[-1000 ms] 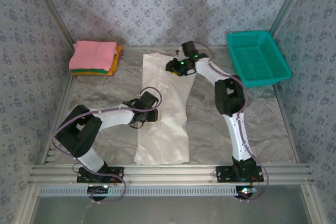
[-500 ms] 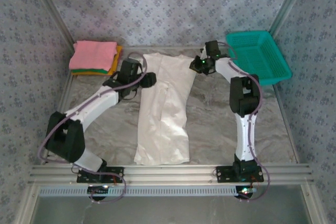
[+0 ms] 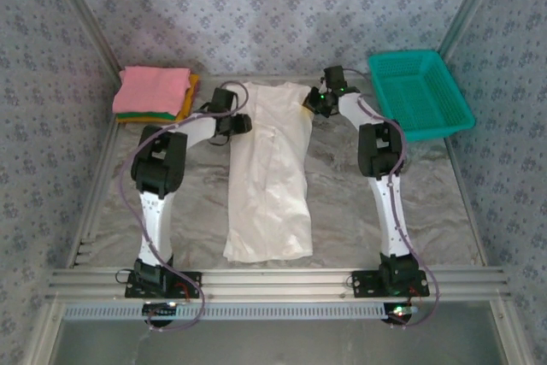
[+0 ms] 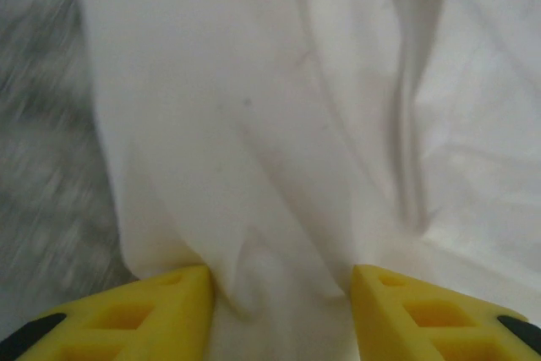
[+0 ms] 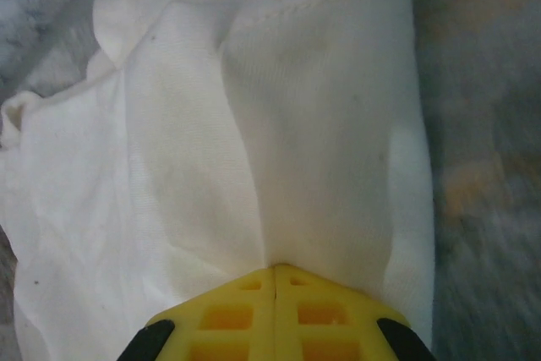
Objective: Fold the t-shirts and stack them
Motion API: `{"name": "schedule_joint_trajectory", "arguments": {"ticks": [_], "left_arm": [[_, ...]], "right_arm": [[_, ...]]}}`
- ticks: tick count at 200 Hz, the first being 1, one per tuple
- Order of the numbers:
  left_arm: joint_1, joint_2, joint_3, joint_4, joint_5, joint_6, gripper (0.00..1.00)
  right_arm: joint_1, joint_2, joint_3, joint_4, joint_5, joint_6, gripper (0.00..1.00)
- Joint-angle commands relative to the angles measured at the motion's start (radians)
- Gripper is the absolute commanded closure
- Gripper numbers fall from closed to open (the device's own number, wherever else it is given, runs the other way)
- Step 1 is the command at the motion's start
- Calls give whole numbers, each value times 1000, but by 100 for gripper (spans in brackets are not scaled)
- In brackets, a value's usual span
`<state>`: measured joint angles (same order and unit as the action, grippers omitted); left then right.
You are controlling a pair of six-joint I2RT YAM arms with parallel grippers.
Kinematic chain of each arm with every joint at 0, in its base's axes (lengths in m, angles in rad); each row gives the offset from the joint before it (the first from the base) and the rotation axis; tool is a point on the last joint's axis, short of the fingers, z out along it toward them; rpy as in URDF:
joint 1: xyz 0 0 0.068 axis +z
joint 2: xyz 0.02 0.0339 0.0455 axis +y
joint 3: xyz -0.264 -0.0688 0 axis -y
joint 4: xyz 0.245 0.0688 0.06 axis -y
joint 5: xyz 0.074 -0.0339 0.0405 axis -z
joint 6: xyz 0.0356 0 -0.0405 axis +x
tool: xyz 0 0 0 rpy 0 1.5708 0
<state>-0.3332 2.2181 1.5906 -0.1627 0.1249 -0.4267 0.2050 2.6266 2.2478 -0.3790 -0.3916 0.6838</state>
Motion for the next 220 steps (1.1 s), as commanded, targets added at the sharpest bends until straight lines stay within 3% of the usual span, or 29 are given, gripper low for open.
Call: {"name": "schedule_joint_trajectory", "arguments": {"ticks": [1, 58, 78, 92, 104, 126, 141, 159, 189, 220], "left_arm": [[15, 86, 149, -53, 50, 10, 53], [66, 333, 599, -222, 155, -39, 52], [72, 250, 605, -248, 150, -30, 48], [80, 114, 526, -226, 147, -24, 44], [89, -53, 398, -177, 132, -18, 41], [101, -430, 8, -20, 92, -16, 35], [103, -642, -210, -21, 78, -10, 33], [100, -854, -469, -26, 138, -51, 33], [77, -1077, -785, -166, 209, -119, 31], [-3, -1222, -971, -205, 197, -194, 30]], "right_arm": [[-16, 110, 160, -34, -6, 63, 100], [-67, 142, 351, 19, -20, 125, 98], [-75, 113, 459, -45, -97, 108, 85], [-73, 19, 418, -88, -129, 62, 82], [-62, -132, 245, -77, -131, -13, 77], [-15, -532, -278, 55, -50, -113, 67], [32, -797, -642, 176, 20, -136, 62], [109, -1054, -1006, 265, 78, -168, 61], [249, -1318, -1440, 247, 60, -108, 60], [376, -1465, -1701, 247, 76, 22, 56]]}}
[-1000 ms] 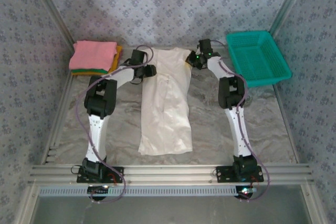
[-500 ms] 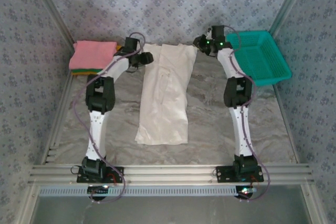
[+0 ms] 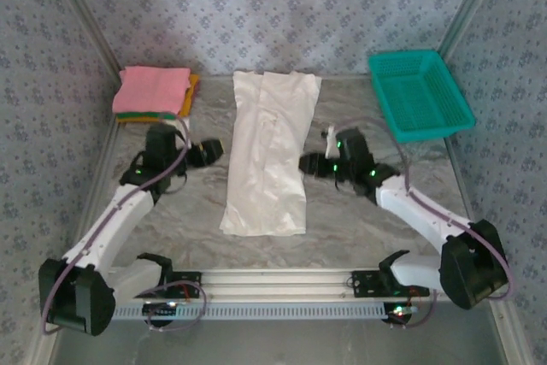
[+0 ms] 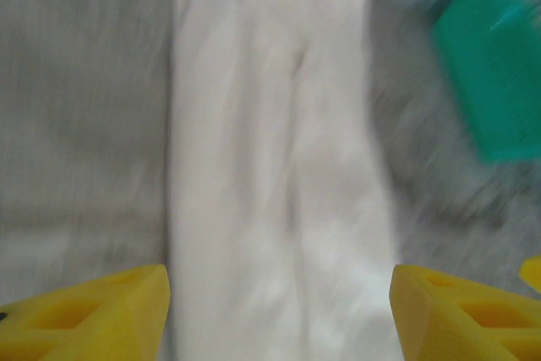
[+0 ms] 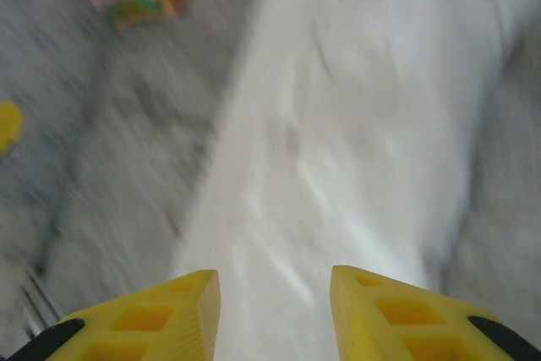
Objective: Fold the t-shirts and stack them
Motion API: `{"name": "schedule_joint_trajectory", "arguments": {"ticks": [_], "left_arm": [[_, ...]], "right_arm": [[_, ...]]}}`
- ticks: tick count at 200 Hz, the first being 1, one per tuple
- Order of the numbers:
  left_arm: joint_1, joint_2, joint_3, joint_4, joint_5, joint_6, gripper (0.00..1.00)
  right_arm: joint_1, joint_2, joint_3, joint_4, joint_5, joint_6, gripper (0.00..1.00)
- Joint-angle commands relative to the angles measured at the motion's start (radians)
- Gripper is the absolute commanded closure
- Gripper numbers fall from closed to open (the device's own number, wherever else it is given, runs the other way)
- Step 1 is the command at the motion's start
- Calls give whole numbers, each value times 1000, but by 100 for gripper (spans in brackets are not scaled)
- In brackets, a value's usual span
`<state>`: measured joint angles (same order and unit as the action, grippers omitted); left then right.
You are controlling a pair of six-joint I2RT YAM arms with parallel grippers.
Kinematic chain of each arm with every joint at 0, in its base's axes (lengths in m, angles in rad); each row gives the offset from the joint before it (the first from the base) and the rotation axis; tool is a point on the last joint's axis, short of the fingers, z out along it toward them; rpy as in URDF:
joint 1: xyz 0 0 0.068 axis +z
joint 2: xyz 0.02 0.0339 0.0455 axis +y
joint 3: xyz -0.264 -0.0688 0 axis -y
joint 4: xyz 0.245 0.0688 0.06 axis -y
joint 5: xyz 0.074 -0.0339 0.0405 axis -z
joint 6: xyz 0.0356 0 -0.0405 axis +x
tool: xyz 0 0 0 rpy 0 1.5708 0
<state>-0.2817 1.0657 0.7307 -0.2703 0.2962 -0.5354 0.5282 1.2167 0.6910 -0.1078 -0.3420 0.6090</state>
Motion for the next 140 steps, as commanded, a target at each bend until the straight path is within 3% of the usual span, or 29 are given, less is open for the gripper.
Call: {"name": "schedule_joint_trajectory", "arguments": {"ticks": [1, 35, 47, 97, 140], "left_arm": [[-58, -71, -117, -96, 25, -89, 30], [-135, -74, -240, -19, -7, -173, 27], [-146, -61, -265, -4, -19, -181, 27], [-198, 34, -267, 96, -6, -182, 26], [-229, 95, -301, 204, 6, -200, 25]], "right_arm": [[56, -57, -149, -22, 24, 100, 56], [76, -32, -226, -11, -31, 117, 55], [73, -10, -234, 5, -53, 117, 46], [54, 112, -229, 129, -156, 158, 46], [51, 162, -232, 176, -170, 192, 46]]}}
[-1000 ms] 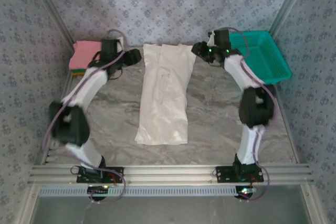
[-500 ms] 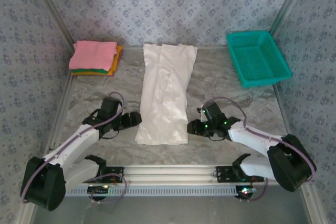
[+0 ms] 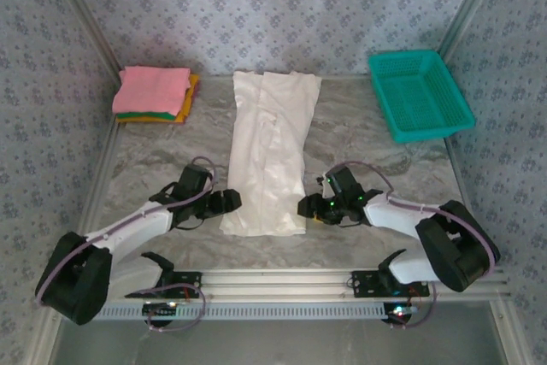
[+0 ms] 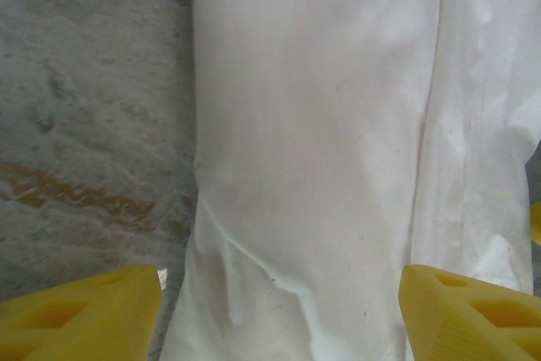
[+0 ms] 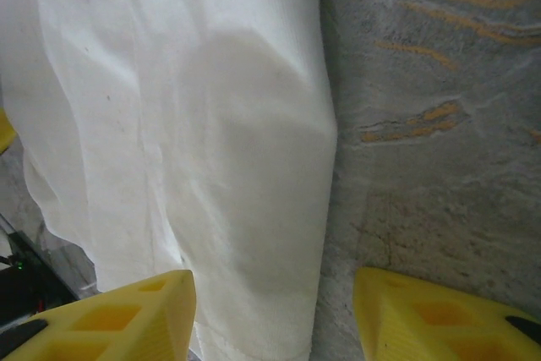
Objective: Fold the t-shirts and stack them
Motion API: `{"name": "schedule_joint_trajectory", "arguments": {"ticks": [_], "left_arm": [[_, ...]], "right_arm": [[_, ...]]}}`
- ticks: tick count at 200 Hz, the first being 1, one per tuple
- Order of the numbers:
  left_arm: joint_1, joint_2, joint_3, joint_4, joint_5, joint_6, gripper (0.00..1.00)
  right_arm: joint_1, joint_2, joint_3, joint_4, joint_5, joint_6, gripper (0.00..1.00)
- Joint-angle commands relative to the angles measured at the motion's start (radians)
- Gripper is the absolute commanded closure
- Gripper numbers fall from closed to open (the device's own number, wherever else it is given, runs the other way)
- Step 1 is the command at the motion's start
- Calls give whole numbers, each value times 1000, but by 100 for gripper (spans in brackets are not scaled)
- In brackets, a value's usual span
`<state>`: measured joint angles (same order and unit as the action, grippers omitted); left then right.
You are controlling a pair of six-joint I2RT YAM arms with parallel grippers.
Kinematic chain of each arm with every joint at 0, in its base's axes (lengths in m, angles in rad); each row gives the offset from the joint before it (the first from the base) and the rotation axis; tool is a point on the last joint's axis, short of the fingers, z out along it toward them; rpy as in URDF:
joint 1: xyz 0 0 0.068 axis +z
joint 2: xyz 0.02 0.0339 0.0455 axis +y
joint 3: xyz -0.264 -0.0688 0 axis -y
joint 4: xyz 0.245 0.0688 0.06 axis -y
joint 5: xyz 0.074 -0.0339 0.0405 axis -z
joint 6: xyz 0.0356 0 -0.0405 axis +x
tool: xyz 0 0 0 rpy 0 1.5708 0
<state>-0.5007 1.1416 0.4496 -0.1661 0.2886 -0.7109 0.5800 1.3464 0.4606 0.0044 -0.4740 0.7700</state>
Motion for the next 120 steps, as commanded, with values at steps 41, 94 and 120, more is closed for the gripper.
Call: {"name": "schedule_joint_trajectory", "arguments": {"ticks": [41, 94, 120], "left_arm": [[-19, 72, -15, 147, 32, -17, 27], [-44, 43, 2, 51, 7, -44, 29], [-50, -111, 8, -151, -65, -60, 29]], "right_arm": [[-11, 35, -18, 77, -26, 57, 46], [-46, 26, -36, 86, -35, 74, 47], [-45, -25, -40, 21, -9, 62, 47]]}}
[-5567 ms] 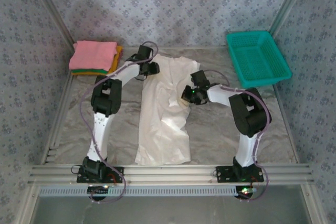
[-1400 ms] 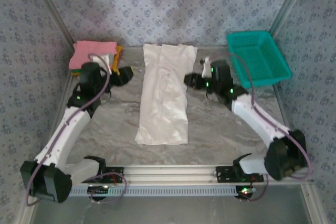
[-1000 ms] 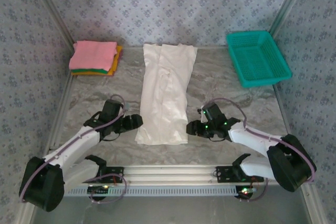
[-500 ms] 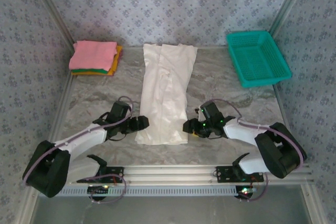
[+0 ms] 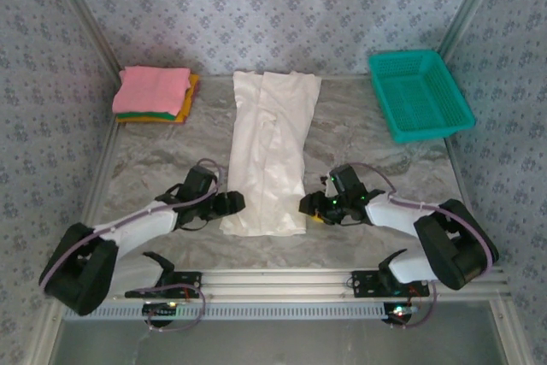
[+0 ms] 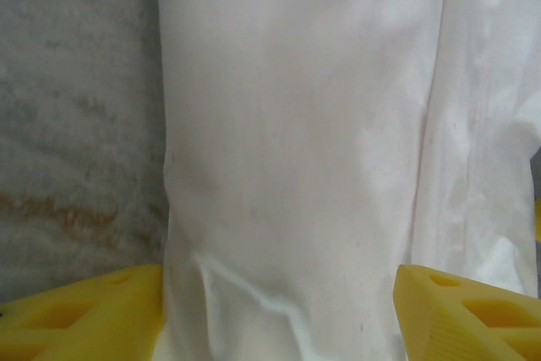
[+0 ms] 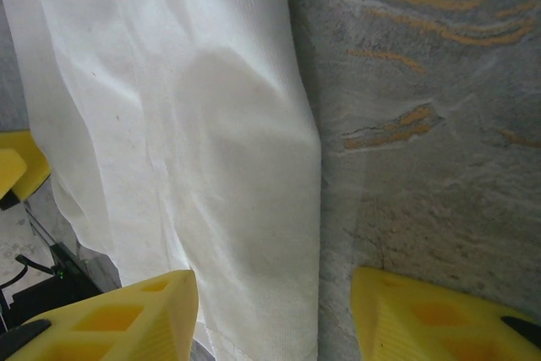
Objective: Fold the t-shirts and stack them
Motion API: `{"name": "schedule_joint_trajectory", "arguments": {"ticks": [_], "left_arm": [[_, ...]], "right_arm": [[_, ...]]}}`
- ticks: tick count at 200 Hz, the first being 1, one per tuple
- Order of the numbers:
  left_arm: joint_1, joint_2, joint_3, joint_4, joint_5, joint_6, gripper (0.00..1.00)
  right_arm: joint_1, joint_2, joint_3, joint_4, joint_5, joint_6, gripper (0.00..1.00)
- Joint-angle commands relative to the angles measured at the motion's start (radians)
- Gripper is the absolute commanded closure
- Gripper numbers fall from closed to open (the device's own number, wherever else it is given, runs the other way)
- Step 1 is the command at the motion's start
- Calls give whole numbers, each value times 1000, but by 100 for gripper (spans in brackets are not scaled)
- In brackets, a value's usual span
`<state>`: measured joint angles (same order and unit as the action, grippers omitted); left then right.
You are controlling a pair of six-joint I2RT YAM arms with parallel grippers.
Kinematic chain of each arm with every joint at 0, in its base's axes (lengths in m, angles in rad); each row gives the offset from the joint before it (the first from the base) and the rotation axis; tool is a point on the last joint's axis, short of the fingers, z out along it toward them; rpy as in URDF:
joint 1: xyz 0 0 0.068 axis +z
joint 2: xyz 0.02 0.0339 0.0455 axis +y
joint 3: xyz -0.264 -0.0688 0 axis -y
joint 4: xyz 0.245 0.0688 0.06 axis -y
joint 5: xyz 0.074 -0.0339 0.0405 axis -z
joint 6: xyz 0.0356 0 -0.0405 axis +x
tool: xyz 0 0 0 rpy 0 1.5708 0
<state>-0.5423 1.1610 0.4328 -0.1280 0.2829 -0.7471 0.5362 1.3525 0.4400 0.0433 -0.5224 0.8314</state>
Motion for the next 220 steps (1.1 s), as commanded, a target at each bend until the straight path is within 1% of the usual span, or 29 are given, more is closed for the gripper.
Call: {"name": "schedule_joint_trajectory", "arguments": {"ticks": [1, 17, 28, 42, 58, 112, 129, 150, 163, 184, 200, 220], "left_arm": [[-8, -136, 22, -194, -60, -26, 29], [-8, -222, -17, -237, -57, -68, 28], [-9, -265, -54, -232, -52, -93, 30], [-10, -297, -93, -207, -46, -122, 33], [-11, -307, -109, -181, -39, -136, 33], [-23, -225, -111, -119, -15, -132, 34], [-29, -199, -110, -90, -9, -134, 35], [-45, -179, -105, -58, -4, -142, 38], [-58, -169, -105, -36, -8, -145, 43], [-68, -148, -106, 9, -17, -151, 45], [-77, -121, -103, 49, -16, -154, 48], [-85, -83, -87, 59, -14, -148, 50]], "right_arm": [[-1, -33, -20, -20, 40, 1, 47], [3, -48, -40, -26, 35, 17, 47], [12, -55, -58, -20, 27, 32, 48], [34, -64, -66, -18, 21, 39, 48], [68, -75, -69, -27, 23, 49, 48], [148, -69, -66, 11, 25, 86, 49], [158, -65, -57, 13, 29, 89, 52], [168, -77, -54, 8, 48, 95, 54], [169, -89, -51, -1, 60, 90, 57], [168, -96, -44, -5, 76, 80, 58], [169, -89, -38, -3, 71, 72, 60], [169, -87, -34, -4, 76, 70, 61]]}}
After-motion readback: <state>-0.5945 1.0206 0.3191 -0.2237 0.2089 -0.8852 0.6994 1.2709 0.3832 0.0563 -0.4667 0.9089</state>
